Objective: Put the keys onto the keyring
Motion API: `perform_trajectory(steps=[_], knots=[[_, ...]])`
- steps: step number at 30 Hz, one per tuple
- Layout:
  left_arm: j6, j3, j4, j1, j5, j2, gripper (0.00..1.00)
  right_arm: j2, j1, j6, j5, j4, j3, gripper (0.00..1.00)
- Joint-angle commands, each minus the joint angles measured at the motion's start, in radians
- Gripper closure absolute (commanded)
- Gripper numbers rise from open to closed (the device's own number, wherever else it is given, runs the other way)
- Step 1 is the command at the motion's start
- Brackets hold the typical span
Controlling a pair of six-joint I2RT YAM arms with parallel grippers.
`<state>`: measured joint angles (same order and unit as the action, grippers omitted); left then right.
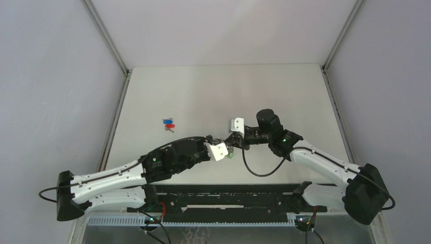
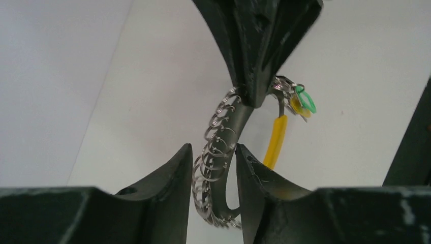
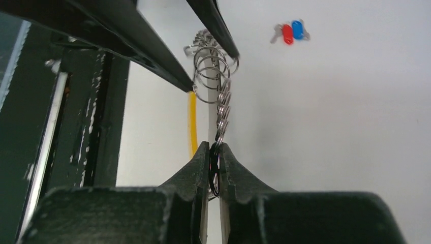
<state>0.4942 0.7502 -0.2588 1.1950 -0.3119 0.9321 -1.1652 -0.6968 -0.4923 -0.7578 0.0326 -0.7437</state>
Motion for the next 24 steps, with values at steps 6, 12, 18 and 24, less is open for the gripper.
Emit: perform_trajectory(steps=[6, 12, 18, 24], knots=[[-0.387, -0.071, 0.345, -0.108, -0.053, -0.198, 0.41, 0.067, -0.053, 0.277, 0.380, -0.293, 0.069, 1.00], [-0.746, -0.167, 0.443, -0.176, -0.081, -0.280, 0.28, 0.042, -0.115, 0.345, 0.585, -0.529, 0.143, 1.00], [-1.165, -0.190, 0.439, -0.228, -0.112, -0.249, 0.16, -0.006, -0.186, 0.337, 0.717, -0.669, 0.160, 1.00], [-1.502, -0.260, 0.544, -0.314, -0.040, -0.208, 0.11, -0.028, -0.219, 0.344, 0.767, -0.771, 0.185, 1.00]])
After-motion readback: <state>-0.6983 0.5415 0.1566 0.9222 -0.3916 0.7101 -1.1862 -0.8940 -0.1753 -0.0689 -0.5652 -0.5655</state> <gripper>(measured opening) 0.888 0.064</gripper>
